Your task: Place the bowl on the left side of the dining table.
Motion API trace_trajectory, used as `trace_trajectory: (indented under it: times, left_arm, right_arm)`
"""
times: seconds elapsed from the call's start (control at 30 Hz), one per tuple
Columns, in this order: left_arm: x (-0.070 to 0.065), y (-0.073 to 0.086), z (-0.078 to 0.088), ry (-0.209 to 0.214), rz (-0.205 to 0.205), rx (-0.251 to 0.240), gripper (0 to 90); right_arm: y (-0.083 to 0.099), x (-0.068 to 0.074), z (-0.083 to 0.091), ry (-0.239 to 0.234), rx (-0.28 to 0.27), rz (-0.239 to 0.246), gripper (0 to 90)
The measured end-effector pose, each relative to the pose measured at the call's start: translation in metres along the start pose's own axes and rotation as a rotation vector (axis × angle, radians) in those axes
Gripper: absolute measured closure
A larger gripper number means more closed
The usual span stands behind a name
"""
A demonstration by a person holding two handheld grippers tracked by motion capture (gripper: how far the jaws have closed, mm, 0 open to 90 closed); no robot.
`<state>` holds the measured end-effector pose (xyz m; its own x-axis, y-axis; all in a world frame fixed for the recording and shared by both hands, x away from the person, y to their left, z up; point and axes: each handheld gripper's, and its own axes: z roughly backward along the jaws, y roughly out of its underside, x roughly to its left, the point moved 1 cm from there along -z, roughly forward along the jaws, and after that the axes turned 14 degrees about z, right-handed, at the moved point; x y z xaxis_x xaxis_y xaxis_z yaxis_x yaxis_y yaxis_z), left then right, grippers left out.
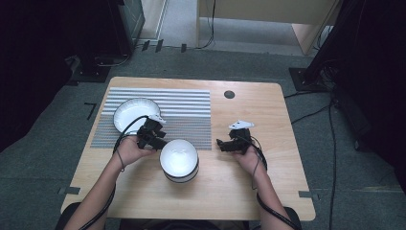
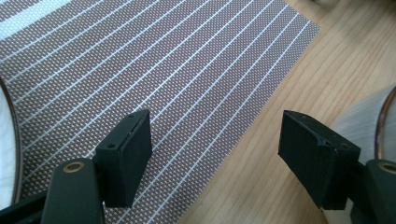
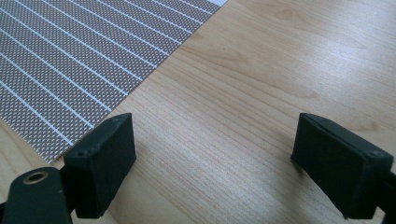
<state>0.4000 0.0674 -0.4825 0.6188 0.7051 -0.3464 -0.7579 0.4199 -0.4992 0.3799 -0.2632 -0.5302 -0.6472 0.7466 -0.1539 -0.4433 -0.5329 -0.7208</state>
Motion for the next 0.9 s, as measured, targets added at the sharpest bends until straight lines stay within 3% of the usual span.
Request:
trace_trajectory:
  times: [0.1, 0.47, 0.63, 0.9]
  left_arm:
    - [0.0, -0.001, 0.005, -0.004, -0.008, 0.021, 25.4]
    - [0.001, -0.003, 0.014, 0.0, -0.002, 0.021, 25.4]
    - [0.002, -0.004, 0.02, 0.014, 0.019, 0.015, 25.3]
    - [-0.001, -0.004, 0.024, 0.017, 0.004, 0.019, 25.6]
  right_arm:
    - [0.0, 0.0, 0.0, 0.0, 0.0, 0.0, 12.5]
    - [0.0, 0.0, 0.0, 0.0, 0.0, 0.001, 12.5]
    - [0.0, 0.0, 0.0, 0.0, 0.0, 0.001, 12.5]
    - [0.0, 0.0, 0.0, 0.0, 0.0, 0.0, 12.5]
